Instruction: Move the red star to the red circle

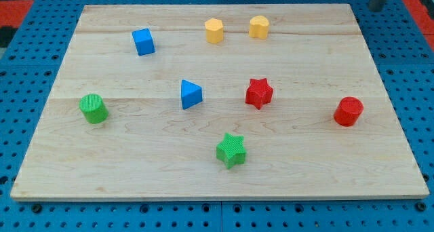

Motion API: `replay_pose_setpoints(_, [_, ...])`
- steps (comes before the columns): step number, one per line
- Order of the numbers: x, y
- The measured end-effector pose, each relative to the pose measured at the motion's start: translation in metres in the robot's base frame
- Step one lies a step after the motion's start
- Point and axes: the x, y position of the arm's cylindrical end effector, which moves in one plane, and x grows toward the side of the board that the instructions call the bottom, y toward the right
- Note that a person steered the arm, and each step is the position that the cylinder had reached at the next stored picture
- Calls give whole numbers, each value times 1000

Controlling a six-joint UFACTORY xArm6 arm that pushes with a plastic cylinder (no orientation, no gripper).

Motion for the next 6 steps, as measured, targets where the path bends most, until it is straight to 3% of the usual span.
replay_pose_setpoints(2, [12, 0])
replay_pose_setpoints(3, [41, 10])
replay_pose_setpoints(5, [218, -155])
replay_pose_setpoints(6, [233, -148])
